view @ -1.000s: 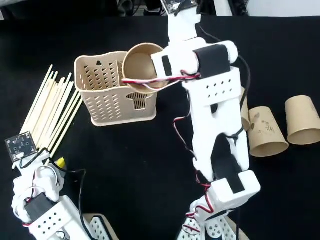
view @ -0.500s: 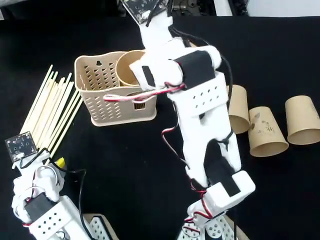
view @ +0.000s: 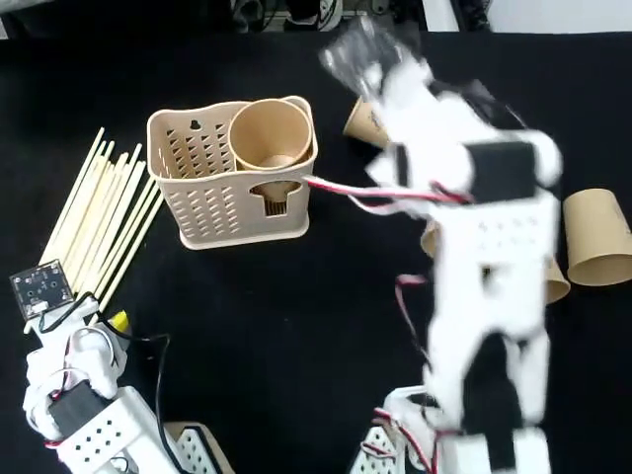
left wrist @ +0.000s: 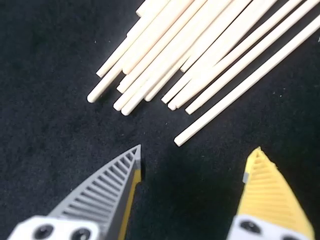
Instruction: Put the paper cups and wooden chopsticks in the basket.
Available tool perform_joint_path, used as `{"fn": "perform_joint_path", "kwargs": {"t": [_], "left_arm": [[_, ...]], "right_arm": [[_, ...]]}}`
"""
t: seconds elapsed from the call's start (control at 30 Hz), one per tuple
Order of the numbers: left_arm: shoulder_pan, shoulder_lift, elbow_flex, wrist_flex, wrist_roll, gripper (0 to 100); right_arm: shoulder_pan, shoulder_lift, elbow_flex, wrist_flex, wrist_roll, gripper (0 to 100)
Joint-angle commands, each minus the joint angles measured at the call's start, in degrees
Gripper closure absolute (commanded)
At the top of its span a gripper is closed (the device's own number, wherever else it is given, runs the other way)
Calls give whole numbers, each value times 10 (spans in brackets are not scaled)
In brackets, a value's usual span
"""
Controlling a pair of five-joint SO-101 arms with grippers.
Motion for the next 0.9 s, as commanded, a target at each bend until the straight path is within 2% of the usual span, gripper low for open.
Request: {"fn": "perform_joint_path", "kwargs": {"t": [0.0, 0.13, 0.23, 0.37, 0.57, 0.63, 0.87], "left_arm": [[0, -4, 7, -6, -4, 682], [0, -4, 7, -6, -4, 682], [0, -4, 7, -6, -4, 682], [0, -4, 7, -6, -4, 682], [0, -4, 7, -6, -4, 682], [0, -4, 7, -6, -4, 682], [0, -4, 7, -9, -4, 682]], "right_arm": [[106, -140, 218, -40, 189, 515], [212, -259, 441, -198, 290, 515], [240, -312, 588, -295, 334, 515], [239, -318, 715, -412, 337, 515], [238, -249, 800, -617, 323, 523], [229, -209, 806, -686, 301, 573], [215, -87, 803, -831, 266, 877]]}}
